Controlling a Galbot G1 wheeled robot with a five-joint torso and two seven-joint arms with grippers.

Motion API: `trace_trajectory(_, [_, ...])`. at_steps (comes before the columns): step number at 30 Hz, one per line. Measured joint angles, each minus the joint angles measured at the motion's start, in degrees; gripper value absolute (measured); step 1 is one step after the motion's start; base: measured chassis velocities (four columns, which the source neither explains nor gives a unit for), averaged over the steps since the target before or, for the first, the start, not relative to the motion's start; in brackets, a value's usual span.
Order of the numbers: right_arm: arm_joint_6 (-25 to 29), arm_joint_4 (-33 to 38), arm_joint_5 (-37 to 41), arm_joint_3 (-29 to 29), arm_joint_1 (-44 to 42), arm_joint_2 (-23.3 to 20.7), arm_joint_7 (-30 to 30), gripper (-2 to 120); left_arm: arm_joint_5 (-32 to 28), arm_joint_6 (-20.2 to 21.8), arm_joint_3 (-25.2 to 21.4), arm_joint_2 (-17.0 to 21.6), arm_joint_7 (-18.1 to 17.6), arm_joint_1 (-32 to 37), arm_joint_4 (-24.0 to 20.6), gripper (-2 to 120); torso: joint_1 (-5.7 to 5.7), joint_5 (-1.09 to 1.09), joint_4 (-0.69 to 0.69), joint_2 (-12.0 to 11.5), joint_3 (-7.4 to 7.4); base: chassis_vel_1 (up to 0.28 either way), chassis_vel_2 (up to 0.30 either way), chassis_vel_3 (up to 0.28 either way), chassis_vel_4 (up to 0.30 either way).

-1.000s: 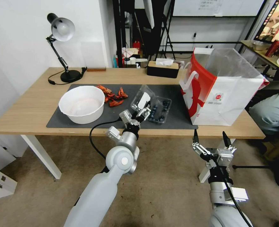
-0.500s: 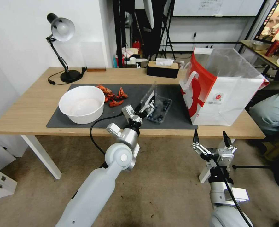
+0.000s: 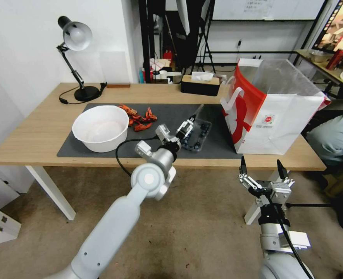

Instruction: Close the takeout container lid, then place the container into the takeout bag.

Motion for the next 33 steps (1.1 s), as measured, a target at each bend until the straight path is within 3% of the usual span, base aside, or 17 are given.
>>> trace_trajectory(7, [-1.04, 1.54, 2.17, 0.3, 0.37, -0.3, 0.03, 100, -1.5, 1.76, -0.04, -1.43, -4.13, -1.18, 2.65, 81, 0.0, 0.0, 0.0, 0.0, 0.0, 0.0, 0.0, 0.0, 0.0])
trace_trajectory(10, [-3.25, 3.0, 6.45, -0.21, 2.07, -1.2, 0.39, 100, 2.93, 1.88, 0.94, -1.56, -4.13, -1.32, 4.73, 68, 0.0, 0.0, 0.0, 0.0, 0.0, 0.0, 0.0, 0.0, 0.0])
trace_trajectory(15, [-6.64, 4.09, 12.74, -0.48, 4.63, -2.68, 1.5, 100, 8.68, 1.4, 2.85, -1.25, -2.25, -1.38, 6.1, 55, 0.0, 0.01, 0.01, -0.01, 0.01, 0.0, 0.0, 0.0, 0.0])
trace_trajectory(18, [-12.45, 5.14, 24.5, -1.09, 8.58, -4.86, 4.18, 100, 14.29, 0.41, 4.51, -0.94, -0.67, -1.54, 7.41, 38, 0.01, 0.01, 0.0, -0.01, 0.0, 0.0, 0.0, 0.0, 0.0])
trace_trajectory(21, [-15.85, 5.2, 31.41, -1.42, 11.06, -6.14, 5.89, 100, 17.3, -0.32, 5.12, -0.73, 0.29, -1.36, 7.94, 28, 0.01, 0.0, 0.01, -0.02, 0.01, 0.0, 0.0, 0.0, 0.0])
trace_trajectory(27, [-23.2, 5.11, 48.06, -1.46, 16.59, -8.18, 10.25, 100, 20.34, -0.86, 5.93, -0.5, 0.94, -1.01, 8.11, 4, 0.0, 0.0, 0.01, -0.02, 0.0, 0.0, 0.0, 0.0, 0.0])
trace_trajectory(33, [-25.18, 3.32, 54.44, -2.36, 20.04, -8.93, 12.79, 100, 21.1, -0.87, 6.37, -0.48, 0.95, -1.23, 8.57, 0, 0.01, 0.01, 0.0, -0.01, 0.0, 0.0, 0.0, 0.0, 0.0])
